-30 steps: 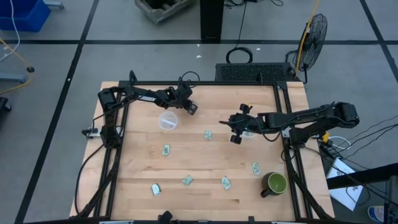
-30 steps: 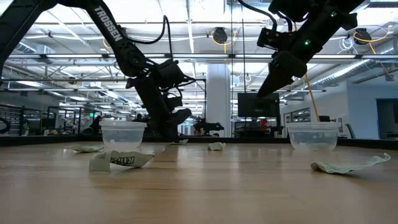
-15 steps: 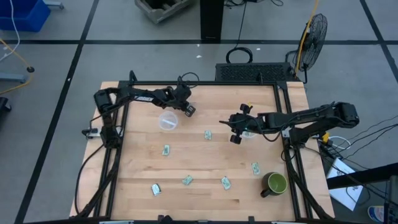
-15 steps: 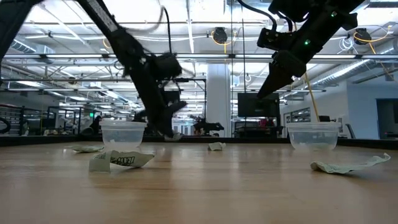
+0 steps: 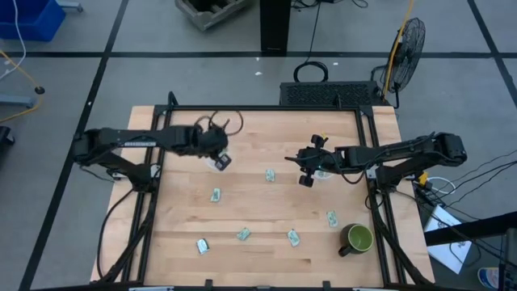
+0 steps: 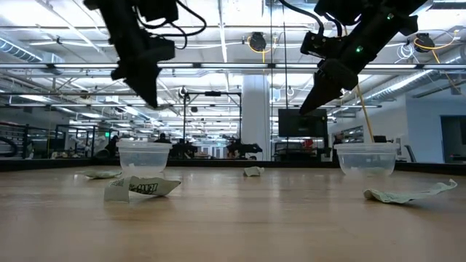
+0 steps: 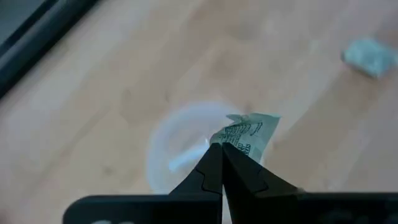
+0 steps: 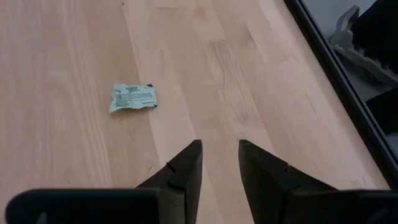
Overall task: Pick and place Stevia / Truvia into bins
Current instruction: Put the stevia packet into the left transparent container, then put the stevia packet into the right transparent container
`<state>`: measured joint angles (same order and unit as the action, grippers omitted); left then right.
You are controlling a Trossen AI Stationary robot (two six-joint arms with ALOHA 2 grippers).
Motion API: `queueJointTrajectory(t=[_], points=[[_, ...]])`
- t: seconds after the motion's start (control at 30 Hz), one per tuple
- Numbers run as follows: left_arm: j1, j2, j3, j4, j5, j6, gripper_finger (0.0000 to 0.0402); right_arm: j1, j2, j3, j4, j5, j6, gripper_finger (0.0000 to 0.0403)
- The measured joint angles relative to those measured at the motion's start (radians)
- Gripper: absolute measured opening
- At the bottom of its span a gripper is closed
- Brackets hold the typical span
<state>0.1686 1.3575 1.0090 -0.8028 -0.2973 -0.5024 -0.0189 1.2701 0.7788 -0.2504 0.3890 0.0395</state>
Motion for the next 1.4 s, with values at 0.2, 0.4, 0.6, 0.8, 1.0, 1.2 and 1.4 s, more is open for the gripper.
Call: queueJointTrajectory(t=[0.2,0.4,0.6,0.8,1.0,1.2,1.4], points=[[-0.046,0.020,-0.178,0.134,-0.049,-0.112,0.0006,0.000,0.000,0.000,0.000,0.000,0.000,0.0100],[-0.014,0.019,-0.298,0.289,-0.044,-0.136,0.0018,0.000,0.000,0.000,0.003,0.001,0.001,0.0100],[0.012,0.018,-0.303,0.285,-0.044,-0.131,0.0020,0.000,0.000,0.000,0.046,-0.008,-0.003,0.0100],[0.013,0.018,-0.303,0.285,-0.043,-0.116,0.0021,0.001,0.032,-0.009,0.151,-0.209,-0.027,0.0100],[0.013,0.018,-0.302,0.290,-0.041,-0.104,0.0022,0.000,0.156,-0.064,0.412,-0.370,-0.133,0.0119],[0.013,0.018,-0.302,0.297,-0.034,-0.088,0.0063,0.001,0.302,-0.062,0.586,-0.393,-0.163,0.0169],[0.013,0.018,-0.302,0.325,-0.039,-0.078,0.0130,-0.002,0.380,-0.043,0.612,-0.390,-0.184,0.0201]])
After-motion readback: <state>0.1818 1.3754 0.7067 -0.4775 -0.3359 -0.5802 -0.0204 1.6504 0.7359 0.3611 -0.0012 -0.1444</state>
